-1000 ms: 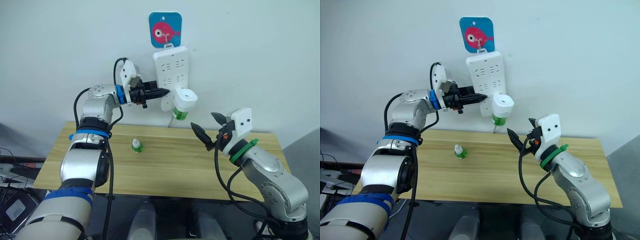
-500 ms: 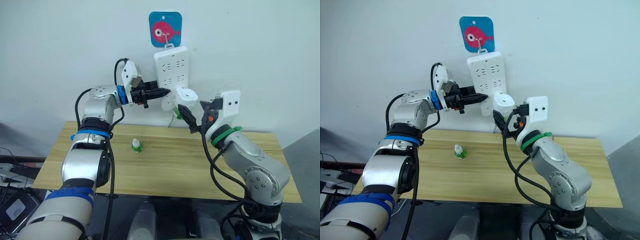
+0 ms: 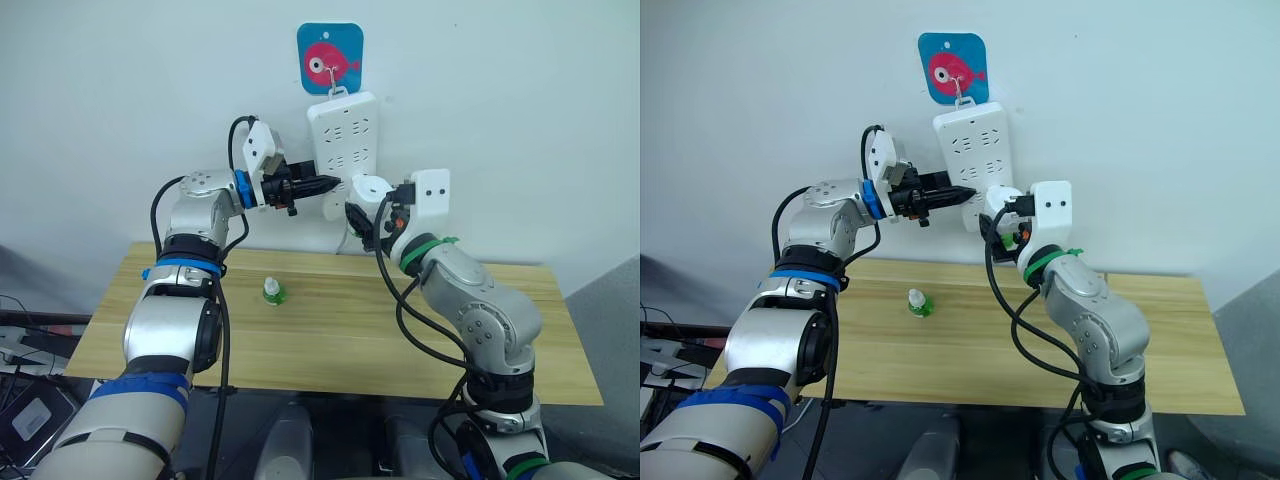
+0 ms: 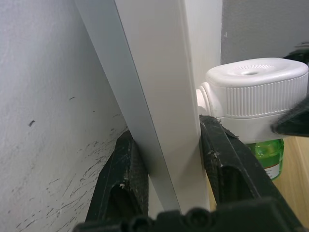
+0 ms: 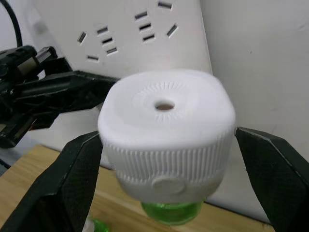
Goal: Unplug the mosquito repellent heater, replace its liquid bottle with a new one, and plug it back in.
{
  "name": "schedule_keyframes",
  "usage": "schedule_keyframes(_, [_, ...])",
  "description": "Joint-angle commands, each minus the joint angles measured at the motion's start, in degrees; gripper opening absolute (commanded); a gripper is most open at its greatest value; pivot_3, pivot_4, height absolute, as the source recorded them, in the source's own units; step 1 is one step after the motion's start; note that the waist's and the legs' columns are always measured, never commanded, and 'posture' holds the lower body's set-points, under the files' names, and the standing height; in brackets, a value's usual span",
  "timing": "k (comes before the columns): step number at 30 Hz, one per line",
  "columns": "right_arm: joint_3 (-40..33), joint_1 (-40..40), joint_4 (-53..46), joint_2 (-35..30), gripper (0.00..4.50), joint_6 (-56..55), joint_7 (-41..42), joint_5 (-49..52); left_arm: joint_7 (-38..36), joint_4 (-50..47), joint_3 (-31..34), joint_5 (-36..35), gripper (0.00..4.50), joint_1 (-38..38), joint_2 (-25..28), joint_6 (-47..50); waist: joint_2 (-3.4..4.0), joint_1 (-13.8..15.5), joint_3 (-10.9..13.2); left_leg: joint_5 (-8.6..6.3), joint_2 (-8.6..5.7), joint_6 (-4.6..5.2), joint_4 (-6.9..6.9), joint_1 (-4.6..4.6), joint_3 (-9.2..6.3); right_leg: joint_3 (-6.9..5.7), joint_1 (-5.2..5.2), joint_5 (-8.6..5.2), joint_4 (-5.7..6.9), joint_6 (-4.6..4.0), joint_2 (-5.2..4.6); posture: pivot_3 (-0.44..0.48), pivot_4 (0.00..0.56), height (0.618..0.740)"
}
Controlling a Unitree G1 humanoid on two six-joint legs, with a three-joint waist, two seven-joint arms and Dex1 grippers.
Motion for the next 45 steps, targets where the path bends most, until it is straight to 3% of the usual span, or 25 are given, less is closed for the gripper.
schedule_keyframes(1, [1.3,-1.6,-0.4,-0.5,4.50,-2.9,1.1,-1.8,0.1,-1.1,-0.3,0.4,1.31,-1.2,-0.9,-1.2,0.00,0.0,0.0,0.00,0.00,0.00,0.00,0.00,0.00,0.00,0.00,0.00,0.00,0.00,0.00,0.296,0.209,0.740])
schedule_keyframes(4, [2.0,-1.6,-0.1,-0.7,4.32,-3.7,2.0,-2.5,0.2,-1.1,-0.3,0.3,1.31,-1.0,-1.0,-1.4,0.00,0.0,0.0,0.00,0.00,0.00,0.00,0.00,-0.01,-0.01,0.00,0.00,0.01,0.00,0.00,0.298,0.209,0.740])
schedule_keyframes(9, [2.8,-1.3,0.2,-1.0,2.98,-4.4,3.5,-3.3,0.4,-0.9,-0.4,0.5,1.31,-0.9,-1.0,-1.9,0.00,0.0,0.0,0.00,0.00,0.00,0.01,0.01,-0.01,-0.01,0.00,0.00,0.05,0.00,0.00,0.298,0.209,0.740])
schedule_keyframes(16, [3.2,-0.6,0.0,-1.5,2.96,-4.9,4.6,-4.4,1.1,-0.7,-0.4,0.7,1.31,-0.8,-1.1,-2.3,0.00,0.0,0.0,0.00,-0.02,0.00,0.01,0.01,-0.09,-0.07,-0.07,-0.06,0.32,-0.08,-0.01,0.300,0.209,0.740])
schedule_keyframes(24, [5.0,4.7,-9.6,-10.1,2.96,-2.7,9.0,-5.0,3.4,1.1,-0.1,1.7,1.31,-1.1,-0.8,-3.7,-0.01,0.3,0.0,0.00,-0.13,0.00,0.00,-0.09,-0.44,-0.23,-0.04,-0.25,0.38,-0.07,-0.03,0.300,0.214,0.740])
schedule_keyframes(36, [2.0,4.4,-13.6,-9.4,2.96,0.4,9.2,-3.8,3.9,2.1,0.1,2.0,1.31,-0.9,0.2,-5.5,0.02,-0.2,0.1,0.11,-0.09,0.12,0.04,0.00,-0.94,-0.72,0.05,-0.57,0.72,-0.06,0.02,0.298,0.207,0.740])
schedule_keyframes(45, [-0.9,9.5,-14.5,-12.3,2.96,-2.0,11.8,-3.5,2.8,-3.8,1.3,0.7,4.14,5.6,5.8,-2.5,0.11,-1.4,0.2,0.10,-0.08,0.12,-0.01,-0.02,-1.07,-0.88,0.04,-0.53,0.76,-0.27,0.02,0.303,0.200,0.740])
